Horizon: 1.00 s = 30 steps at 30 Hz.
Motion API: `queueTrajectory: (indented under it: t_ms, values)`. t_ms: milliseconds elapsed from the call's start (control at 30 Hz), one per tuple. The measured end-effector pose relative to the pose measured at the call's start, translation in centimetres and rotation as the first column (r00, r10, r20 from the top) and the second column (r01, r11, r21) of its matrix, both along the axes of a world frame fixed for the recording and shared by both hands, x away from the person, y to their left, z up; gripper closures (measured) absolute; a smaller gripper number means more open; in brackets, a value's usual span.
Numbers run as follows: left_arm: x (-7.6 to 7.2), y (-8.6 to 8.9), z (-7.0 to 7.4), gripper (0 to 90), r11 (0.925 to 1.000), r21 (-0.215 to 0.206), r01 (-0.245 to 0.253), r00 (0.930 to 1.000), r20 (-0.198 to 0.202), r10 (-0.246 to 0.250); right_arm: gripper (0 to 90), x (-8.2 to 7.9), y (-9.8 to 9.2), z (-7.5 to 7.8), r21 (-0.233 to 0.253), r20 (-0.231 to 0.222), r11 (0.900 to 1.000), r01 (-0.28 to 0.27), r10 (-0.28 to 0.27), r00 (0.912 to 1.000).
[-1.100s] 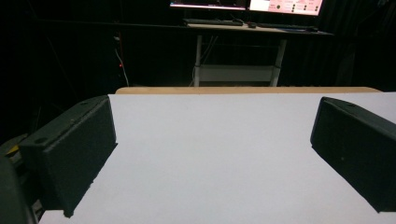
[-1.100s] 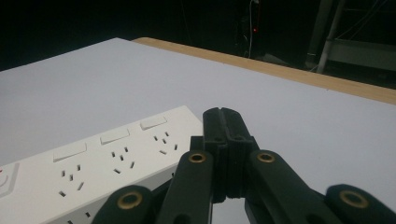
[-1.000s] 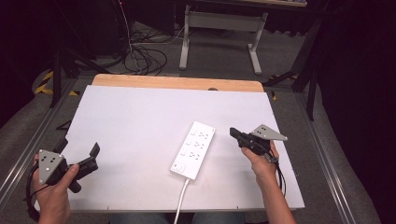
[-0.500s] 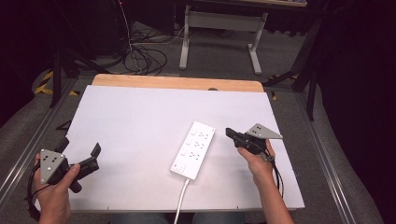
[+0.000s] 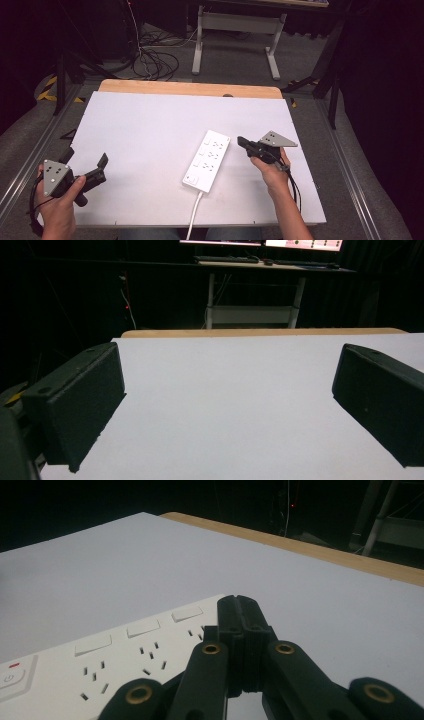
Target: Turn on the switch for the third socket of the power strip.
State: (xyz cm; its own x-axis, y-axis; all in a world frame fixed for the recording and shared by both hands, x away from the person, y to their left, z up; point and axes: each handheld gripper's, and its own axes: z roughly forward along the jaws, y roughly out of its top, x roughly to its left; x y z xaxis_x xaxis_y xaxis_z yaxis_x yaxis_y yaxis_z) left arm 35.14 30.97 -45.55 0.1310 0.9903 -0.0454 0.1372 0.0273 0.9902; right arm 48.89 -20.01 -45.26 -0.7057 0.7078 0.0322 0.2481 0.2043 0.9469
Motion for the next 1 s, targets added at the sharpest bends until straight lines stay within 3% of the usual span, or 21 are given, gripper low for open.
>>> queueTrajectory:
  t_ms: [433, 1000]
  values:
    - [-0.1, 0.1, 0.0, 0.9, 1.0000, 0.005, 0.000, 1.0000, -0.002, 0.000, 90.0, 0.7, 1.5, 0.1, -0.007, 0.002, 1.000, -0.023, 0.023, 0.9997]
    - [-0.1, 0.0, -0.1, 1.0, 1.0000, 0.008, 0.002, 1.0000, -0.003, -0.002, 90.0, 1.1, 1.8, 0.1, -0.026, -0.005, 0.999, -0.035, 0.035, 0.9994]
